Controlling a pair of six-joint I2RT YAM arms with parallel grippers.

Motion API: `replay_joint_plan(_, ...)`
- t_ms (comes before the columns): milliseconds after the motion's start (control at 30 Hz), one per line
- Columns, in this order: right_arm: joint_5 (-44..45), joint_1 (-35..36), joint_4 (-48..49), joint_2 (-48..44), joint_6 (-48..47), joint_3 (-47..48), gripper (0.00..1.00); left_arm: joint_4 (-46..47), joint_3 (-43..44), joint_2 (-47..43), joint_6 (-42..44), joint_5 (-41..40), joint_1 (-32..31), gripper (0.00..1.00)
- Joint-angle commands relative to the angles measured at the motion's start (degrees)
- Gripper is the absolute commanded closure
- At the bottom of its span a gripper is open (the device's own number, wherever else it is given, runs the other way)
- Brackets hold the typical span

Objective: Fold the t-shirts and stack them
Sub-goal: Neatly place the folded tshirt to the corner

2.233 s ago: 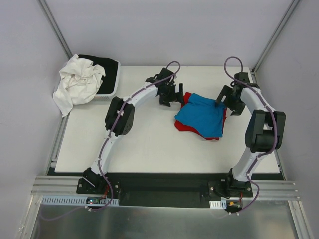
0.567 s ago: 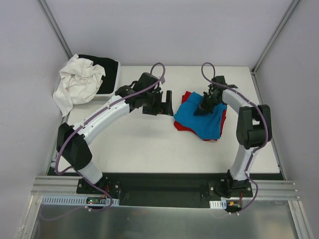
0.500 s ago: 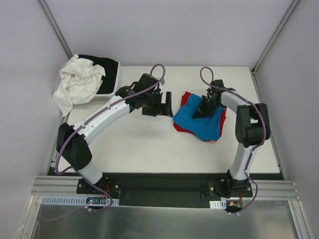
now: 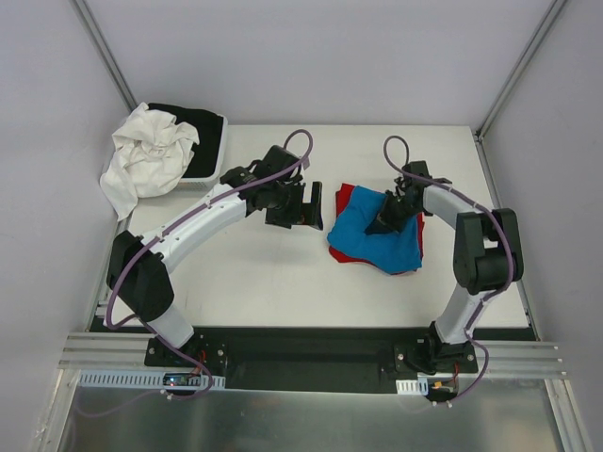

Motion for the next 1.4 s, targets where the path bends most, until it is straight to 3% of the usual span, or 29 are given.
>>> replay_joint_plan(0, 3.26, -0.38, -9.29, -7.12, 1.91, -1.78, 0.99, -0.07, 1.19, -0.71, 1.59, 1.33, 0.07, 0.09)
replay_joint_plan(300, 7.57, -6.60, -13.52, -16.34, 8.50, -6.52, 0.99, -0.07, 3.92, 1.23, 2.65, 3.27, 0.16, 0.09)
replay_joint_plan(433, 8.18, -6.97, -13.96, -17.32, 5.18, -4.61, 0.99, -0.07, 3.22, 0.61, 2.82, 3.18, 0.16, 0.08)
replay_joint_plan(667, -8.75, 1.02, -10.10, -11.00, -0.89, 6.64, 0.99, -0.07, 1.46, -0.44, 2.47, 3.18, 0.16, 0.09)
replay_joint_plan(767, -10.72, 2.51, -8.60, -9.68, -0.55, 6.48, 0.99, -0.16, 1.28, -0.71, 2.21, 2.92, 0.16, 0.10)
replay_joint_plan(833, -6.26, 3.05, -11.04, -8.19, -1.16, 7.17, 0.99, -0.07, 0.84, -0.71, 1.95, 2.65, 0.07, 0.09)
replay_joint_plan(867, 4.91, 3.48, -18.02, -6.27, -1.95, 8.57, 0.99, -0.16, 0.58, -0.53, 1.86, 2.48, 0.16, 0.10)
replay_joint_plan(967, 25.07, 5.15, -25.71, -4.93, -4.15, 13.24, 0.99, -0.07, -0.04, -0.53, 1.42, 1.51, -0.19, 0.10)
replay_joint_plan(1100, 33.05, 6.82, -26.35, -6.16, -5.03, 14.38, 0.99, -0.07, 2.67, -0.18, 0.62, -4.28, -1.77, 0.10)
replay_joint_plan(1167, 34.37, 7.26, -26.52, -6.24, -5.03, 14.91, 0.99, -0.07, 6.01, 3.13, 1.50, -4.21, -2.39, 0.26)
replay_joint_plan(1233, 35.60, 7.88, -26.18, -7.64, -4.86, 15.18, 0.99, -0.07, 12.07, 6.39, 2.46, -3.42, -3.62, 0.59)
replay_joint_plan(1267, 36.91, 8.67, -25.91, -8.17, -5.03, 15.27, 0.99, -0.16, 14.18, 9.54, 2.47, -3.07, -3.97, 0.96)
replay_joint_plan(1367, 39.63, 10.60, -25.39, -11.25, -5.82, 15.18, 0.99, -0.07, 20.34, 14.21, 0.98, -2.36, -5.38, 1.00)
